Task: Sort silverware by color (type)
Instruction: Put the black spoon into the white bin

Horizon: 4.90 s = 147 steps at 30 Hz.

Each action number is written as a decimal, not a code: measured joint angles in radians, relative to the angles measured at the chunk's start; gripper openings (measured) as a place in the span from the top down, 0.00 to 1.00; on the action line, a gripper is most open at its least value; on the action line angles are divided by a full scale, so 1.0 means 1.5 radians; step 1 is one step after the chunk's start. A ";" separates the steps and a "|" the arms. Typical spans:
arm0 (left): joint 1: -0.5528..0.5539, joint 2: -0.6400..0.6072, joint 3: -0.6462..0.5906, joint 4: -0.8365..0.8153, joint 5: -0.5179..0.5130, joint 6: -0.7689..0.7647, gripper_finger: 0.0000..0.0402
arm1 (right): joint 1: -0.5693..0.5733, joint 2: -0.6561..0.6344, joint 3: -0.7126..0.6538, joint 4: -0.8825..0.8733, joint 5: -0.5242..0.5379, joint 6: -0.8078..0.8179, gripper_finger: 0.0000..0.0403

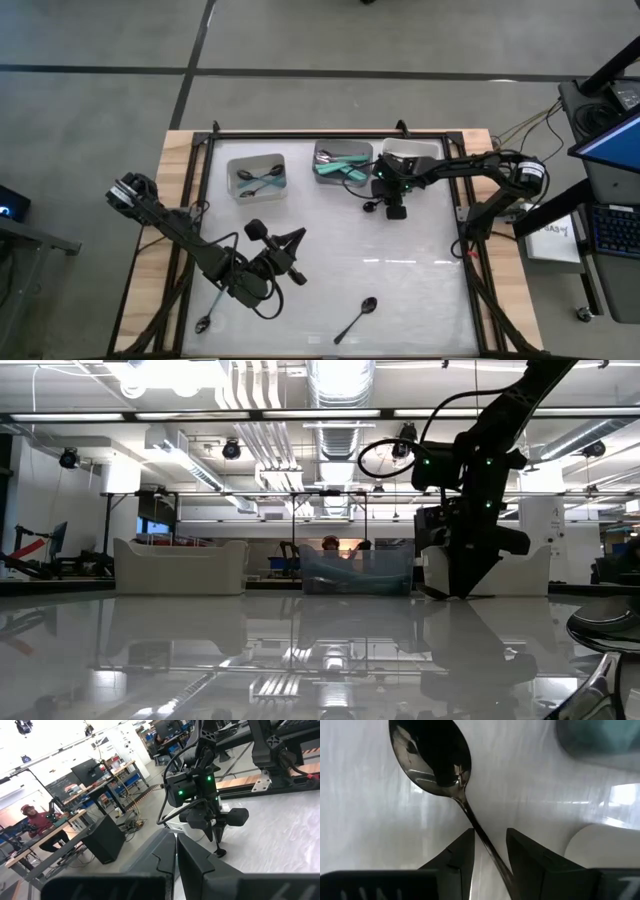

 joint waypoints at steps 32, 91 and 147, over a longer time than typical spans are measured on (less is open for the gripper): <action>0.000 0.000 -0.001 -0.043 0.002 -0.040 1.00 | -0.022 0.022 0.006 -0.054 -0.134 0.191 0.98; -0.030 0.000 -0.001 -0.057 0.000 -0.060 1.00 | 0.386 -0.138 0.097 -0.142 -0.115 0.458 0.77; -0.166 0.000 0.002 -0.061 -0.012 -0.063 1.00 | 0.669 0.307 0.308 0.087 -0.011 0.348 0.96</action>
